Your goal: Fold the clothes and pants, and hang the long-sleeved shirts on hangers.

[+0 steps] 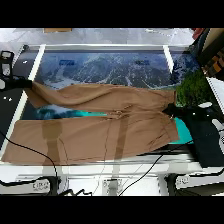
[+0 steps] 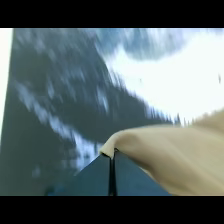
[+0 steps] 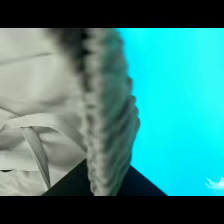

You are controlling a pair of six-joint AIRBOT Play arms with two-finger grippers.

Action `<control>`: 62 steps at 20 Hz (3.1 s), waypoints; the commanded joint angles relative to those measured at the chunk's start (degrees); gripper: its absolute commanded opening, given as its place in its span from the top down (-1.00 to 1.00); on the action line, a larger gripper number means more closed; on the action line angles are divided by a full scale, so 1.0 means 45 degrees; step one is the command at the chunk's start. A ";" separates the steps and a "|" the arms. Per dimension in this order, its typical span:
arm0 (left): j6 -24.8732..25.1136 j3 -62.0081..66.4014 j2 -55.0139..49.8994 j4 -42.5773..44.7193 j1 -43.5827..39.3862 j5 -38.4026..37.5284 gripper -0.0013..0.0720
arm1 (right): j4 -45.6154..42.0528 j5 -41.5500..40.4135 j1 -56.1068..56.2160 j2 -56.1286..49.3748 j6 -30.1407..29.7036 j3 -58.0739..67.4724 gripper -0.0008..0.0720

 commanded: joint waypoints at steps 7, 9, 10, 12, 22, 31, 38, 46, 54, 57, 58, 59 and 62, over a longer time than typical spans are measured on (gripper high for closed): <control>-0.5625 0.0083 -0.0015 -0.0146 -0.0350 0.4983 0.93 | -0.0010 -0.0321 0.0039 0.0015 0.0034 0.1715 0.88; -0.5450 0.0083 0.0092 0.0053 -0.0345 0.3599 0.94 | -0.0029 -0.0311 0.0039 0.0015 0.0034 0.1715 0.88; -0.5022 0.0083 0.0136 0.0719 -0.0291 0.1695 0.94 | -0.0097 -0.0306 0.0039 0.0015 0.0034 0.1715 0.88; -0.4935 0.0063 -0.0219 0.2744 -0.0092 -0.2739 0.94 | -0.0656 -0.0257 0.0039 0.0015 0.0034 0.1715 0.88; -0.1613 -0.0981 -0.1676 0.3191 0.1919 -0.6003 0.94 | -0.2331 -0.0015 0.0039 0.0000 0.0355 0.1715 0.88; -0.1617 -0.0981 -0.2147 0.3143 0.1501 -0.2982 0.93 | -0.2365 0.0073 0.0039 0.0000 0.0359 0.1715 0.88; -0.1880 -0.0971 -0.2108 0.3157 0.1496 -0.3254 -0.95 | -0.2361 -0.0010 0.0039 0.0005 0.0369 0.1719 -0.66; -0.2424 -0.0690 0.0539 0.4235 0.1501 -0.3181 -0.91 | -0.5202 0.2453 0.0010 0.1132 0.1826 0.2909 -0.71; -0.2419 -0.0695 0.4663 0.1525 0.0913 -0.4255 0.93 | -0.9942 0.5124 -0.0442 0.4299 0.4027 0.2603 0.24; -0.2419 -0.0719 0.5581 0.1166 0.0748 -0.4716 0.93 | -0.9272 0.6120 -0.1831 0.5566 0.3361 0.0850 0.36; -0.2419 -0.0719 0.5731 0.1107 0.0748 -0.4833 0.93 | -0.8650 0.6241 -0.2477 0.6188 0.2705 0.0005 0.38; -0.2419 -0.0719 0.5838 0.1112 0.0753 -0.4915 0.93 | -0.7956 0.6241 -0.3167 0.6815 0.2001 -0.0806 0.38; -0.2419 -0.0724 0.5814 0.0986 0.0748 -0.4964 0.93 | -0.4095 0.5304 -0.5445 0.8660 0.1234 -0.3322 0.38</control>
